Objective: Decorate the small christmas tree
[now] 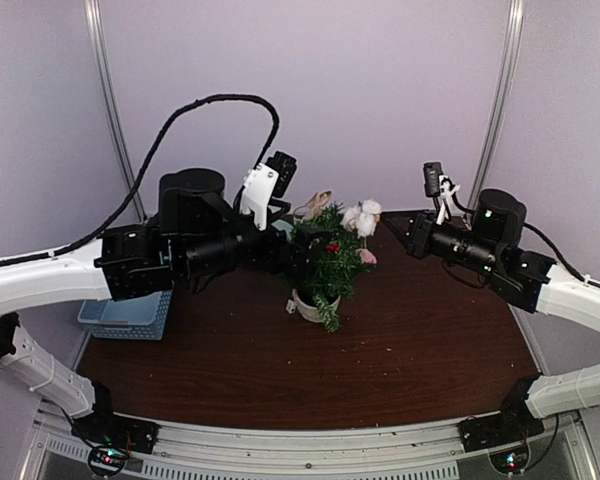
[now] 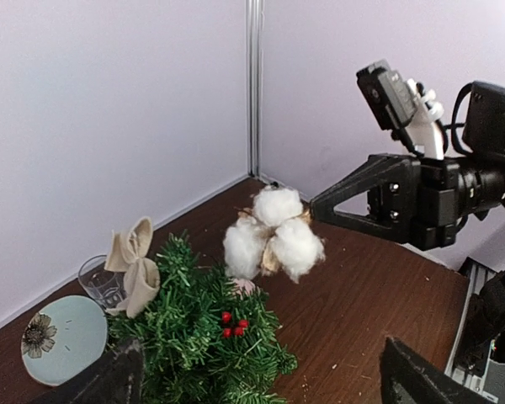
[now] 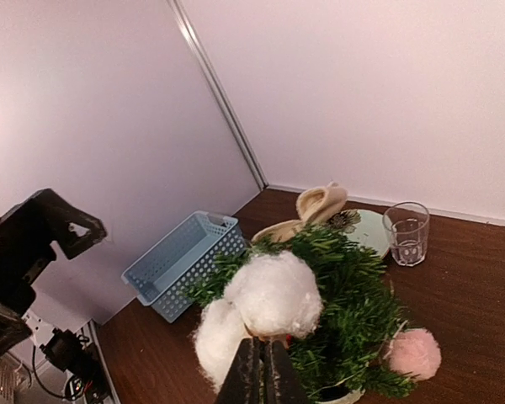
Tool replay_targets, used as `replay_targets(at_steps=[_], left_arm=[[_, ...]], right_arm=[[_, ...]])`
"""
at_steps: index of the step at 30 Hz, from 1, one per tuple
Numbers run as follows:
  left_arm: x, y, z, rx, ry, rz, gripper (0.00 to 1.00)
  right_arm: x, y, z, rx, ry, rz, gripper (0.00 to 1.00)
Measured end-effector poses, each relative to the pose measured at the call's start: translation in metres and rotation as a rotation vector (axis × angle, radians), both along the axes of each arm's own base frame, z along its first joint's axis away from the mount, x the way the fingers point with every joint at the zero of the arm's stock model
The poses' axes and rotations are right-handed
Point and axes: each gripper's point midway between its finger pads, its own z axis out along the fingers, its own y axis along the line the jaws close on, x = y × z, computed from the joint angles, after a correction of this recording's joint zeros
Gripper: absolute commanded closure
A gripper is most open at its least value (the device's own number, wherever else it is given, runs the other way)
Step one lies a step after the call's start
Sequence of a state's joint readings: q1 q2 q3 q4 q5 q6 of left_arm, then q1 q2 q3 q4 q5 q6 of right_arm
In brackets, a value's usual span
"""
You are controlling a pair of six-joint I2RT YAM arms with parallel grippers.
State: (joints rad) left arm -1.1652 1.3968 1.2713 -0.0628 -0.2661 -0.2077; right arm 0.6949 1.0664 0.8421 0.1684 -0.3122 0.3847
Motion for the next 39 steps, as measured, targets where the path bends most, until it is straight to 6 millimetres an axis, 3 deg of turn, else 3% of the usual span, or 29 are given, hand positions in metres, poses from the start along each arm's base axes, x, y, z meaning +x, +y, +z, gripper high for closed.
replay_targets(at_steps=[4, 8, 13, 22, 25, 32, 39], left_arm=[[0.0, 0.017, 0.019, -0.039, -0.023, 0.033, 0.03], [0.003, 0.026, 0.02, -0.042, -0.028, 0.062, 0.02], [0.006, 0.028, 0.01, -0.013, -0.019, 0.078, 0.02], [0.007, 0.029, 0.008, -0.008, -0.019, 0.085, 0.02], [0.008, 0.028, 0.008, -0.006, -0.019, 0.085, 0.02], [0.008, 0.029, 0.007, -0.001, -0.023, 0.084, 0.02], [0.009, 0.03, 0.007, 0.001, -0.026, 0.088, 0.02]], right_arm=[[0.026, -0.029, -0.007, 0.067, 0.025, -0.091, 1.0], [0.046, -0.046, -0.018, 0.126, 0.061, -0.13, 1.0], [0.055, -0.036, -0.025, 0.175, 0.089, -0.077, 1.0], [0.059, -0.017, -0.026, 0.25, 0.102, 0.022, 1.0], [0.064, -0.01, -0.035, 0.264, 0.123, 0.045, 1.0], [0.077, 0.003, -0.077, 0.256, 0.217, 0.07, 1.0], [0.078, 0.004, -0.083, 0.249, 0.228, 0.077, 1.0]])
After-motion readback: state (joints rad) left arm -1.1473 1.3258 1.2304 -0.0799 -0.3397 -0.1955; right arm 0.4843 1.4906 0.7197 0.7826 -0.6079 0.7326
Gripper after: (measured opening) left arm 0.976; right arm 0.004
